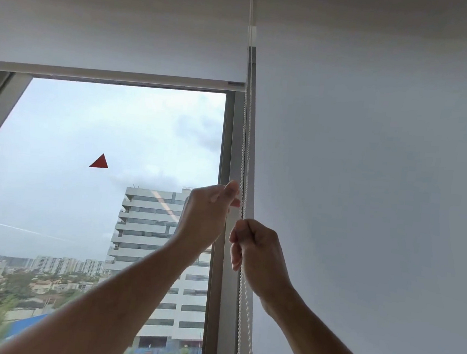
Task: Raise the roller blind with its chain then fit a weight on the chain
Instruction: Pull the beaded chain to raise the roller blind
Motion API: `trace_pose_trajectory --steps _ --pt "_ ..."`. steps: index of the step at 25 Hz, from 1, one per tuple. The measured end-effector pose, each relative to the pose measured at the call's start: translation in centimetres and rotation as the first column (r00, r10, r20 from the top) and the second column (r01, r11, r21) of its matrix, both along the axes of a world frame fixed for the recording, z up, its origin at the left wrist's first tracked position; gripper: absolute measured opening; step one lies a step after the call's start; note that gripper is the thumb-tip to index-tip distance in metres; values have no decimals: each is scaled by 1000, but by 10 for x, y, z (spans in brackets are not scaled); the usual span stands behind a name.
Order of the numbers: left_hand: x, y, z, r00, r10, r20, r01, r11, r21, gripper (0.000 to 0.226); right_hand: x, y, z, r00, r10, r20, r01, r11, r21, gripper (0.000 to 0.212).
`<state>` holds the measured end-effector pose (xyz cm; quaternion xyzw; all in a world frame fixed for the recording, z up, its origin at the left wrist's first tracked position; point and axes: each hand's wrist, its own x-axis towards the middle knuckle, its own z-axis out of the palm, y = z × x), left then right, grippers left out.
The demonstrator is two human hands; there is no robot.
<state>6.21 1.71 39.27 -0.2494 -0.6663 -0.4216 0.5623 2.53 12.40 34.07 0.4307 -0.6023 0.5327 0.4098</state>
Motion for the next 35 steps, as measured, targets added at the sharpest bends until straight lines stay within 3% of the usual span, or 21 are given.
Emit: trace_pose_trajectory --steps 5,10,13,18,25,31,33,35 --pt "1 11 15 992 -83 100 78 995 57 25 -6 1 -20 1000 7 22 -8 999 52 41" --pt "3 8 5 989 -103 108 95 993 75 19 -3 27 -9 981 122 149 -157 955 252 35" --pt "8 8 0 989 -108 102 103 993 51 19 -4 36 4 971 165 175 -192 969 152 43" --pt "4 13 -26 997 -30 74 34 998 -55 18 1 32 31 973 112 201 -102 993 -59 45" --pt "-9 16 -69 996 13 92 2 987 -158 24 23 18 74 960 170 222 -146 982 -119 27" --pt "-14 -4 -74 997 47 60 -28 958 -285 20 18 10 60 988 99 118 -82 987 -142 37" --pt "-11 -12 -70 997 71 40 -54 940 -336 33 18 8 58 995 62 74 -53 990 -129 37" --pt "-12 -19 -62 999 44 10 -40 967 -253 39 17 6 53 996 61 59 -53 990 -132 38"
